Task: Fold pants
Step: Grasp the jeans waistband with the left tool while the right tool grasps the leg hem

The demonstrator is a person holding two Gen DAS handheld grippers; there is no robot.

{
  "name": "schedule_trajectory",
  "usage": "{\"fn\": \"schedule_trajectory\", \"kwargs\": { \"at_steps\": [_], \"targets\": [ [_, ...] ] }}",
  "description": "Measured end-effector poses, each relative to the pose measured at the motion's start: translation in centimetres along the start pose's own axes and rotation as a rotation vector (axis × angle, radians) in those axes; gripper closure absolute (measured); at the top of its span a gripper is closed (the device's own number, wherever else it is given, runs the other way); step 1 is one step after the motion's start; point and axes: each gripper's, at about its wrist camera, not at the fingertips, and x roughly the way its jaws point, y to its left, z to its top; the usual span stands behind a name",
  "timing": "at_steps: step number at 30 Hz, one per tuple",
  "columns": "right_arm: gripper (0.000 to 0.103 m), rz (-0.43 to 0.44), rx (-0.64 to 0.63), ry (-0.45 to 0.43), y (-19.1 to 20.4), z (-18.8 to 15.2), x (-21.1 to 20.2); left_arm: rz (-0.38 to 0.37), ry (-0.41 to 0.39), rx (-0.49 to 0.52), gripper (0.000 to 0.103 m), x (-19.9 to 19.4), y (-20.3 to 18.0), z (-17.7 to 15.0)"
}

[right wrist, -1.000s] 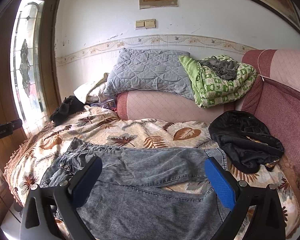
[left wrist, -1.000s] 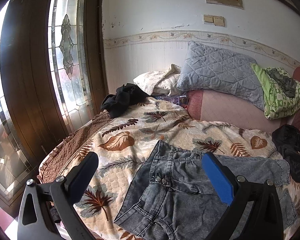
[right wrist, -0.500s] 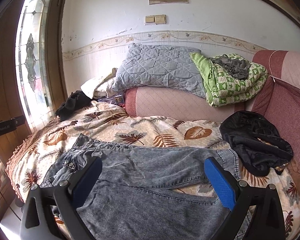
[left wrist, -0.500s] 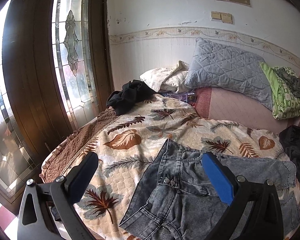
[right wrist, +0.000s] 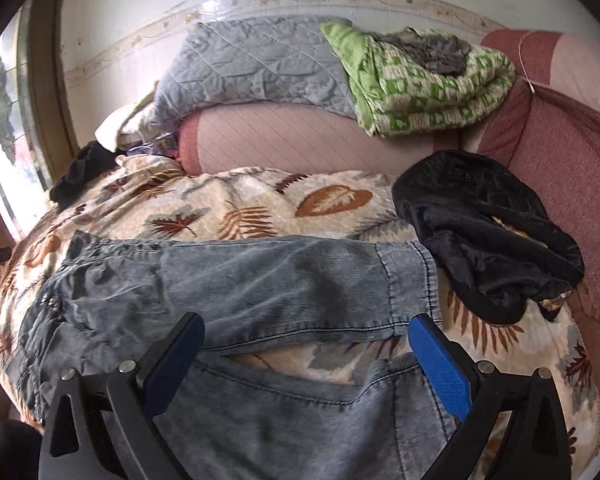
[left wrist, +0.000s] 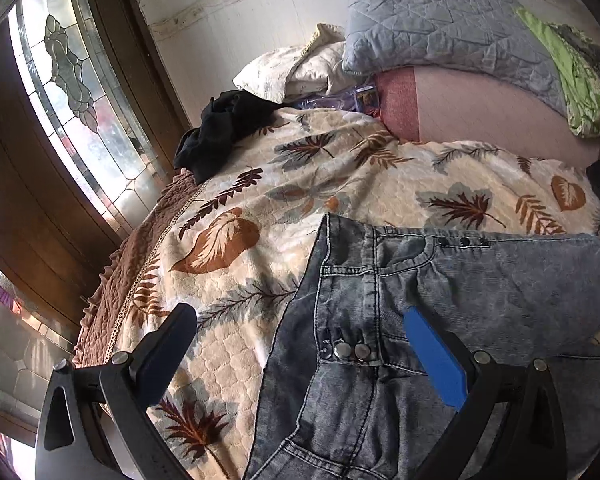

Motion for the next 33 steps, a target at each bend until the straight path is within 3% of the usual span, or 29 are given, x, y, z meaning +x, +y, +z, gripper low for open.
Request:
{"fn": "schedule_trajectory", "kwargs": {
  "at_steps": [3,7,12,14,19,24,27,29,33],
  "targets": [
    [0.0,-0.019,0.076,0.069,-4.2,1.9,4.9,0.002,0.056,-0.005,0.0,3.9,0.4,2.0],
    [0.0,-0.059,0.201,0.045,-9.6,3.9,9.2,-0.038,0.153,-0.011,0.0,8.9,0.6,4.6],
    [0.001,0.071,0.37,0.047,-14.4,5.3,13.6,-0.034,0.217,-0.04,0.0,13.1,0.6,7.0],
    [0.007,0.113,0.401,0.062,-15.1,5.9,15.1,-0.042,0.235,-0.039,0.0,14.3,0.3,7.7],
    [0.01,0.038,0.38,0.107,-15.9,7.7,18.1,-0.068,0.301,-0.029,0.0,17.4,-0.3,8.6],
    [0.019,0.054,0.401,0.222,-17.1,7.5,21.0,-0.119,0.34,-0.042,0.0,18.8,-0.3,9.1],
    [0.025,0.04,0.4,0.256,-17.0,7.6,21.4,-0.095,0.345,-0.043,0.0,19.0,0.4,9.6],
    [0.04,0.044,0.409,0.275,-16.9,8.1,20.8,-0.091,0.339,-0.058,0.0,18.7,1.3,9.8],
    [0.04,0.046,0.407,0.3,-16.4,8.5,20.2,-0.097,0.348,-0.094,0.0,18.8,2.6,10.0]
  ]
}}
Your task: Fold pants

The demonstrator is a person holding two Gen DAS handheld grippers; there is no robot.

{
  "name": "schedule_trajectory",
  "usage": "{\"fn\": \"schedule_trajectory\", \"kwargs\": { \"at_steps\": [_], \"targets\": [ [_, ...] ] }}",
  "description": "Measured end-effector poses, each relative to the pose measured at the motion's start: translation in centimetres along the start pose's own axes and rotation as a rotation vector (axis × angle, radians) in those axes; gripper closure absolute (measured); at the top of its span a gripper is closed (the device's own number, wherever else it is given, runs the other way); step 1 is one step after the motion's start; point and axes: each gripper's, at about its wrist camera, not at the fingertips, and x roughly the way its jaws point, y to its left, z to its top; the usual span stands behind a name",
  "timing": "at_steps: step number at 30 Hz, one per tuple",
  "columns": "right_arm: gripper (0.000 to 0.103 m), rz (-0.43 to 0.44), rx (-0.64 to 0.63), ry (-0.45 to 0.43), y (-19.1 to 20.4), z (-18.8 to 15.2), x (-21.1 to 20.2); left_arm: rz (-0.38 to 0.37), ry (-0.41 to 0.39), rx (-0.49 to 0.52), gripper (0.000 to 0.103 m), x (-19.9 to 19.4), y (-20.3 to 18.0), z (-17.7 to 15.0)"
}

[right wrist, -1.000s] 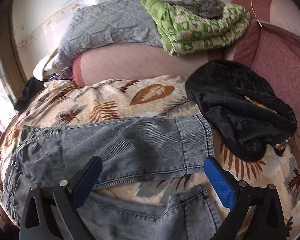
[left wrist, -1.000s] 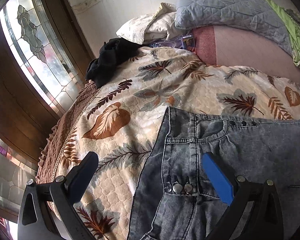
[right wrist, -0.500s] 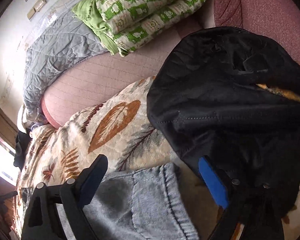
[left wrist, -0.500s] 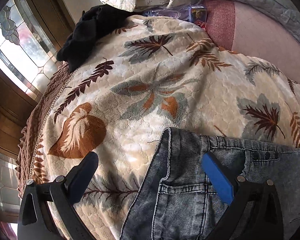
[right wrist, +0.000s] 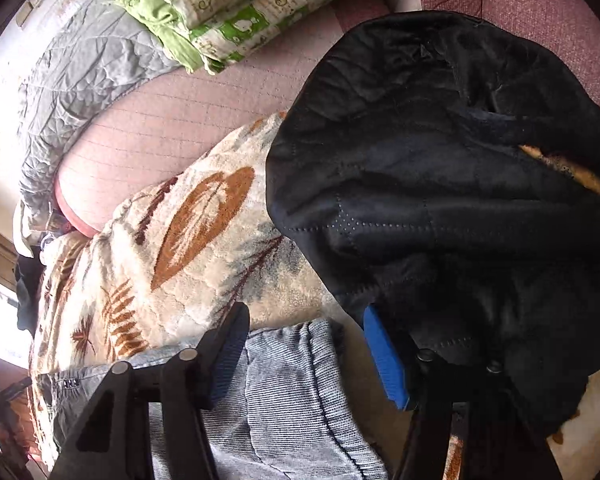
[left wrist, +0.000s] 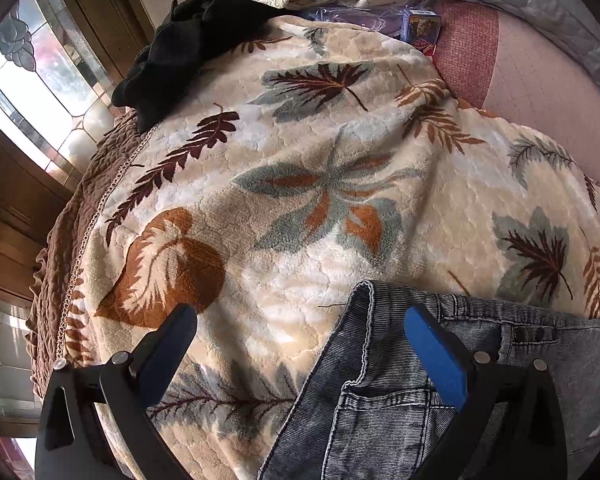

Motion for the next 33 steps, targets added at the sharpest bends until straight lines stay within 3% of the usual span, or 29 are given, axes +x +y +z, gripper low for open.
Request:
{"fn": "schedule_trajectory", "kwargs": {
  "at_steps": [2,9,11,12,13,21,25,26,27,29,30,32,33],
  "targets": [
    [0.04,-0.001,0.013,0.032,-0.1,-0.5,1.2,-0.005,0.015,-0.016,0.0,0.5,0.0,0.4],
    [0.039,0.021,0.013,0.035,0.0,-0.7,1.7,-0.127,0.056,-0.017,0.002,1.7,-3.0,0.7],
    [0.039,0.032,0.021,0.042,-0.2,-0.6,2.0,-0.129,0.081,0.002,0.019,2.5,-4.1,0.9],
    [0.039,0.036,0.022,0.046,-0.3,-0.6,2.2,-0.142,0.111,-0.001,0.044,3.1,-4.4,0.9],
    [0.039,0.038,0.022,0.049,-0.4,-0.7,2.3,-0.159,0.143,-0.012,0.061,3.8,-4.6,0.9],
    [0.038,0.049,0.019,0.048,-0.7,-0.8,2.7,-0.15,0.147,-0.012,0.058,4.4,-4.9,1.2],
    [0.027,0.078,0.01,0.055,-0.4,-0.7,3.0,-0.086,0.117,0.041,0.058,4.6,-6.0,1.0],
    [0.026,0.087,0.012,0.053,-0.3,-0.7,3.2,-0.068,0.104,0.05,0.062,4.6,-6.2,0.9],
    [0.026,0.093,0.011,0.05,-0.2,-0.7,3.4,-0.044,0.091,0.059,0.077,4.5,-6.3,0.8],
    [0.027,0.1,0.003,0.036,0.0,-0.7,3.7,-0.05,0.083,0.057,0.082,4.4,-6.5,0.6],
    [0.03,0.098,-0.004,0.031,0.1,-0.7,3.8,-0.051,0.076,0.057,0.083,4.1,-6.5,0.5],
    [0.073,0.051,-0.026,0.022,0.4,-0.8,3.8,-0.06,0.063,0.047,0.084,3.4,-6.3,0.3],
    [0.074,0.074,-0.021,0.031,0.4,-0.9,3.8,-0.069,0.051,0.036,0.085,2.8,-6.1,0.1]
  ]
}}
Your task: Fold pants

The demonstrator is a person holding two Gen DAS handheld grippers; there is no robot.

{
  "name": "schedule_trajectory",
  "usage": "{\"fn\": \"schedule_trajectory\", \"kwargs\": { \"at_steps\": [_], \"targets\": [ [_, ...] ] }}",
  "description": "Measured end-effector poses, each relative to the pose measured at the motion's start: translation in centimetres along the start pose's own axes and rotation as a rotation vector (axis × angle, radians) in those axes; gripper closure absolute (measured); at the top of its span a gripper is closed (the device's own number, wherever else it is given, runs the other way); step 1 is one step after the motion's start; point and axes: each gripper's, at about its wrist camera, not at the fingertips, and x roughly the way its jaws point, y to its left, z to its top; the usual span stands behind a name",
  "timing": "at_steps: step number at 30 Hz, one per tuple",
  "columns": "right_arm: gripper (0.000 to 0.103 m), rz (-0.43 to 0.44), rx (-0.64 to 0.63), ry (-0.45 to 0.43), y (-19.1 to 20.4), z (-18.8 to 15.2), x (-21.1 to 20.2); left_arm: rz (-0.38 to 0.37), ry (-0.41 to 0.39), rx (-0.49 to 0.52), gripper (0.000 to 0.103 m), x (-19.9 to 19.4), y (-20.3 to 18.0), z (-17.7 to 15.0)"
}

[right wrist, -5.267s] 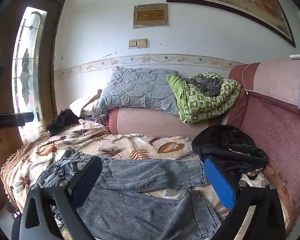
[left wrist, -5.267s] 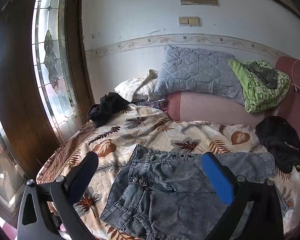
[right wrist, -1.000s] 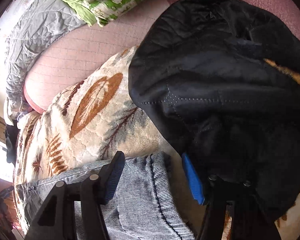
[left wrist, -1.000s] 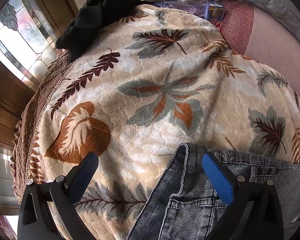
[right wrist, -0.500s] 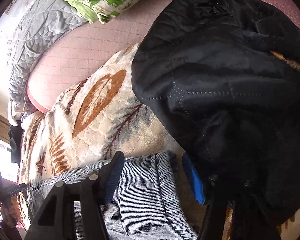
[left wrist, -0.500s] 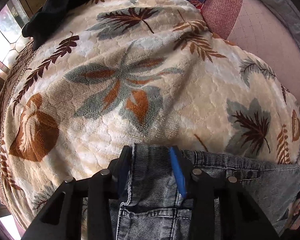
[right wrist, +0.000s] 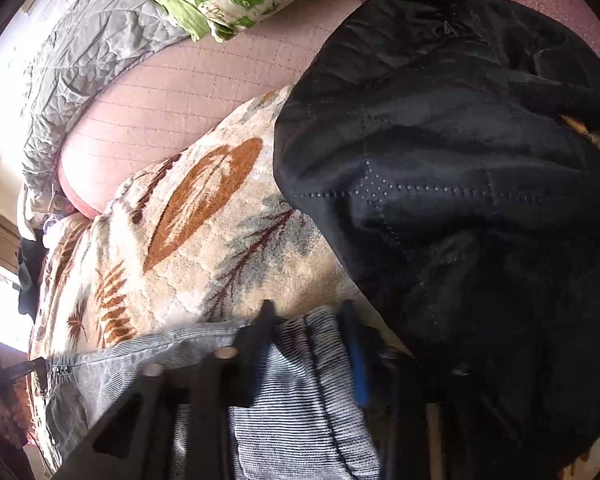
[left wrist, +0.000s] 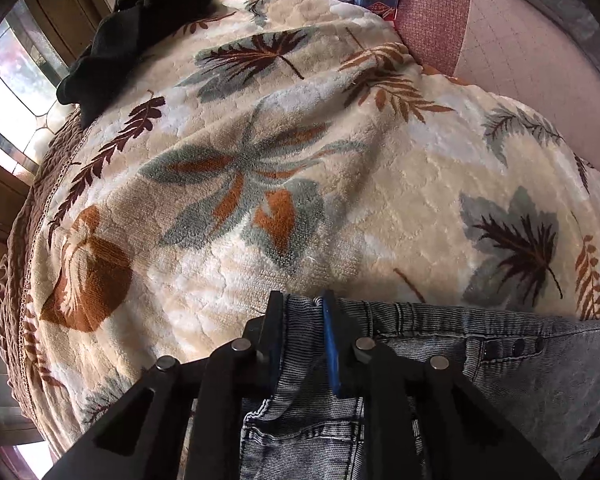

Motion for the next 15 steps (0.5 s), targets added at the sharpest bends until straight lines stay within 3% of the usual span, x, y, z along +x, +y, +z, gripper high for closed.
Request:
{"fn": "schedule_trajectory", "kwargs": {
  "at_steps": [3,8,12,15],
  "targets": [
    [0.076,-0.006,-0.022,-0.041,0.8,-0.5,-1.8,-0.031,-0.051,-0.015,0.086,-2.6,0.5,-0.3],
    [0.077,0.063,-0.032,-0.202,2.6,-1.8,-8.7,-0.097,-0.15,-0.029,0.086,-8.7,1.6,-1.9],
    [0.077,0.13,-0.019,-0.324,3.3,-4.3,-14.6,-0.16,-0.228,-0.057,0.086,-14.2,3.9,-4.9],
    [0.077,0.152,-0.023,-0.367,3.1,-7.4,-18.0,-0.179,-0.284,-0.065,0.086,-17.7,6.0,-8.8]
  ]
}}
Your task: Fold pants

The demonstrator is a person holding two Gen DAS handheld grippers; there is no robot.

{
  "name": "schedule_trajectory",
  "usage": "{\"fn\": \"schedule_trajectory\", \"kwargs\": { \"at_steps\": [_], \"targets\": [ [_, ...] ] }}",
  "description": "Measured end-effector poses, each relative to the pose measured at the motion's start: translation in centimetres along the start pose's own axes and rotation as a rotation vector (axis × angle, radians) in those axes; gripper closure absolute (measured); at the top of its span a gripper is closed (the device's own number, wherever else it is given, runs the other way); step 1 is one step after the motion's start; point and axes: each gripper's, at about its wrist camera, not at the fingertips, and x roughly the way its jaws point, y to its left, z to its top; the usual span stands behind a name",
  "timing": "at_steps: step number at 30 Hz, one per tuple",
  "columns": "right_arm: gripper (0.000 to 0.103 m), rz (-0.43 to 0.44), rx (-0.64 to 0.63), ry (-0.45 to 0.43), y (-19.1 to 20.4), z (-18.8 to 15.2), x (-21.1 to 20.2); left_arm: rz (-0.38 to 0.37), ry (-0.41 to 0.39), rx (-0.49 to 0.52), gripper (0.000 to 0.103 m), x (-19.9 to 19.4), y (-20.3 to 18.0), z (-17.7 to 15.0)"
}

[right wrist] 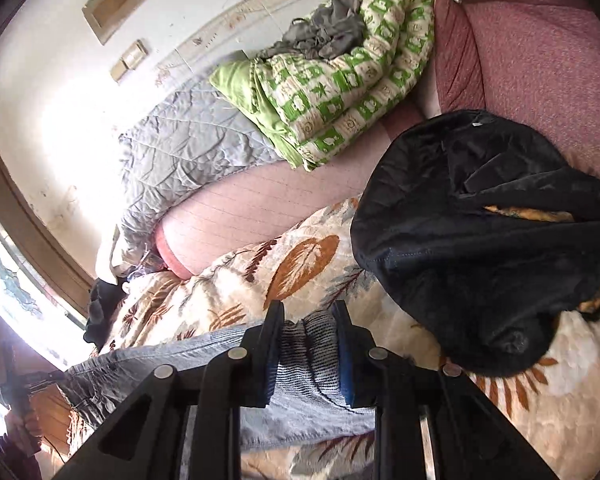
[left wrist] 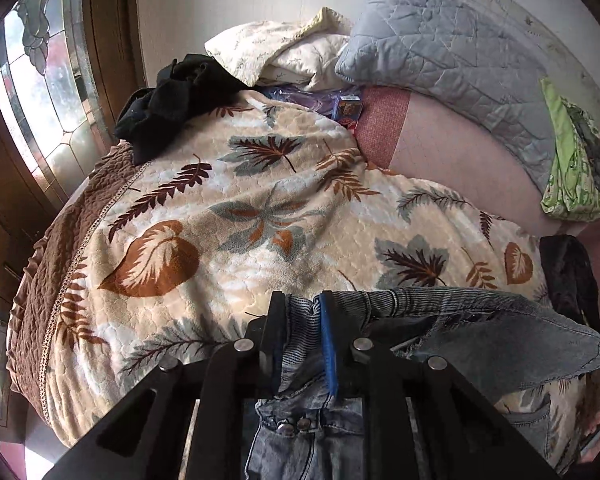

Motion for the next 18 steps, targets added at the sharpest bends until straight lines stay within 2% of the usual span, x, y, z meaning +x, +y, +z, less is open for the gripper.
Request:
{"fn": "schedule_trajectory", "kwargs": {
  "at_steps": [5,9,11,14,15,16,18],
  "targets": [
    [0.078,-0.022,-0.028,0.05,-2.1,-5.5,-5.9,-0.04,-0.022,-0.023,0.086,-5.1,3.5,-7.5],
    [0.077,-0.041,-0.046,0.127,-4.2,-10.8,-10.1,-0.025,0.037,0.002,0.086,-5.7,5.3,-14.9],
    [0.072,-0.054,-0.052,0.265,-5.3,-13.4,-9.5,0.018,0.108,0.015,0.086,-4.5,5.8,-18.0],
    [0.051,-0.157,-0.051,0.484,-7.8,-16.6,-8.1,0.095,0.214,-0.003,0.086,-2.7,7.7,-21.4],
    [0.049,-0.188,-0.036,0.528,-8.7,-17.0,-8.1,0.108,0.253,-0.033,0.086,-2.4,8.6,-22.1],
    [0.049,-0.199,-0.017,0.53,-9.5,-17.3,-8.5,0.101,0.276,-0.068,0.086,-2.4,9.5,-22.5],
    [0.049,-0.174,0.026,0.455,-10.3,-16.2,-9.9,0.089,0.26,-0.114,0.086,-3.5,10.5,-22.5]
  ]
}}
